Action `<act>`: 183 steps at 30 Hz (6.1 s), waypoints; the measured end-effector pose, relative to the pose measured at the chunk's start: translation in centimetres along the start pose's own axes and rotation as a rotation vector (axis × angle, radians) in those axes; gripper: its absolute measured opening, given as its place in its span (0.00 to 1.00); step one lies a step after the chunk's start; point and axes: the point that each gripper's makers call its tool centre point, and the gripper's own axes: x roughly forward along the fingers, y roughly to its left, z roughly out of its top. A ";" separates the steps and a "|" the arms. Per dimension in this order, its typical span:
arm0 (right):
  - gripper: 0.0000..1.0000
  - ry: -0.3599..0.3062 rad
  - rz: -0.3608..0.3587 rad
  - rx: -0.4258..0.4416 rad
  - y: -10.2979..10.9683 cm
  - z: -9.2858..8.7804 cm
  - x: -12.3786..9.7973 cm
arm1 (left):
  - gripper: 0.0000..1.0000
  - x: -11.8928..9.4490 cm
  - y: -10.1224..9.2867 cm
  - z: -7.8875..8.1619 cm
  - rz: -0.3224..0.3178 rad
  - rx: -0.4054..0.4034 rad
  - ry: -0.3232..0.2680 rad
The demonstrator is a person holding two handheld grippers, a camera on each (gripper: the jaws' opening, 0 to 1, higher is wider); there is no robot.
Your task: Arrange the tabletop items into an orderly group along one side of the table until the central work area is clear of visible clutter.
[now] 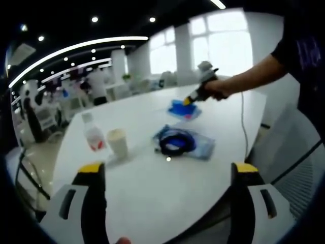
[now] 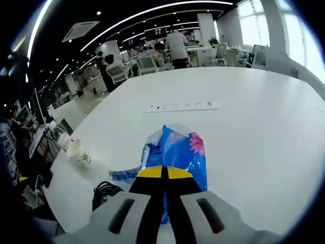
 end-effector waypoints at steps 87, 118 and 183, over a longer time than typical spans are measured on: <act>0.51 -0.030 0.023 -0.183 -1.3 -4.8 -2.2 | 1.00 0.1 -0.1 0.2 -0.003 0.014 -0.002; 0.85 -0.060 0.423 -0.529 13.1 -8.6 -3.7 | 1.00 -0.1 -0.2 0.3 -0.011 0.019 -0.016; 0.24 0.091 0.498 -0.820 17.6 -14.1 1.4 | 0.97 0.0 0.1 -0.3 0.002 -0.003 0.012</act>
